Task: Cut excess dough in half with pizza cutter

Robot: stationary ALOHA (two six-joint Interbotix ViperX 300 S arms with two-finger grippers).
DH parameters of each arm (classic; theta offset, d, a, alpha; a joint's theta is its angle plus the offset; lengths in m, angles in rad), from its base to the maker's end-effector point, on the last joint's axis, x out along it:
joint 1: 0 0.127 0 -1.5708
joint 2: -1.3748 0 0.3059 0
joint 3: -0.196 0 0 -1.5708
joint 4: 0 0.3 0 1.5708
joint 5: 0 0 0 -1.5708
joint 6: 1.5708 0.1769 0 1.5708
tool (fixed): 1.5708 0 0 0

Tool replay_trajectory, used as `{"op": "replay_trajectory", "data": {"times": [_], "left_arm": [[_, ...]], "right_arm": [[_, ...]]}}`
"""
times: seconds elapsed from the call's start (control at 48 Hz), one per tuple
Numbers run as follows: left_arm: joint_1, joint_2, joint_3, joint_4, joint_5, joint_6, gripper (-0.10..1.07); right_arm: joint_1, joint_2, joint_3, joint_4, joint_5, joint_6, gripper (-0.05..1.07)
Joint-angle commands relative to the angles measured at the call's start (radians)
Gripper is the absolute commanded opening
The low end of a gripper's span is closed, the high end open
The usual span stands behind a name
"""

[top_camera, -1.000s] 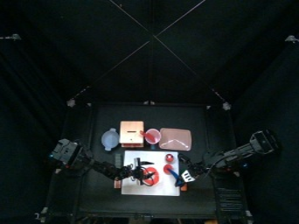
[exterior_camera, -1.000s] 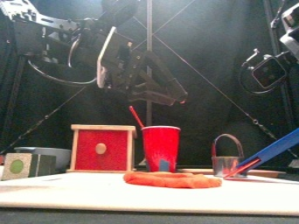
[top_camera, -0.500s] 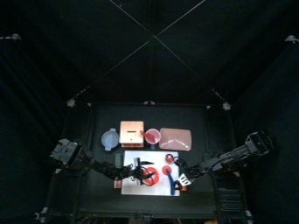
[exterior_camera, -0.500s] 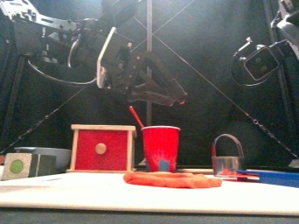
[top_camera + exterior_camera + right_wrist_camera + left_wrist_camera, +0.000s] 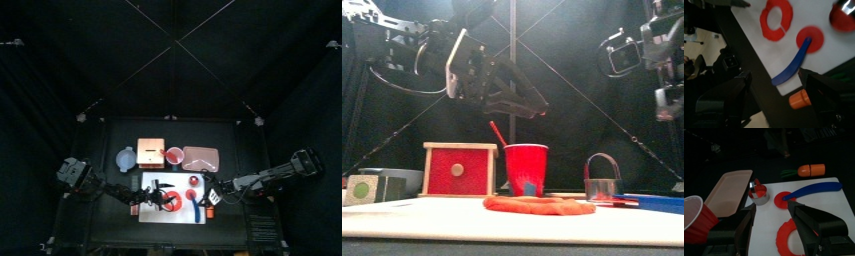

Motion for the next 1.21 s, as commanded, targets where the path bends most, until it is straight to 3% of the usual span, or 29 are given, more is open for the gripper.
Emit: {"op": "replay_trajectory", "data": {"times": [0.0, 0.104, 0.333, 0.625, 1.188], "left_arm": [[0.0, -0.051, 0.005, -0.011, -0.009, -0.002, 0.88], [-0.005, -0.094, 0.035, -0.026, -0.009, -0.002, 0.88], [-0.034, -0.221, 0.141, -0.04, -0.011, -0.003, 0.88], [-0.044, -0.313, 0.245, -0.14, -0.015, -0.005, 0.88], [-0.044, -0.272, 0.229, -0.175, -0.015, -0.003, 0.87]], "right_arm": [[-0.037, -0.071, 0.002, -0.178, -0.026, -0.005, 1.01], [-0.071, -0.117, 0.035, -0.37, -0.071, 0.015, 1.01], [-0.121, -0.133, 0.075, -0.526, -0.187, 0.015, 1.01], [-0.149, -0.123, 0.115, -0.551, -0.252, 0.02, 1.01], [-0.158, -0.123, 0.132, -0.538, -0.255, 0.018, 1.01]]}}
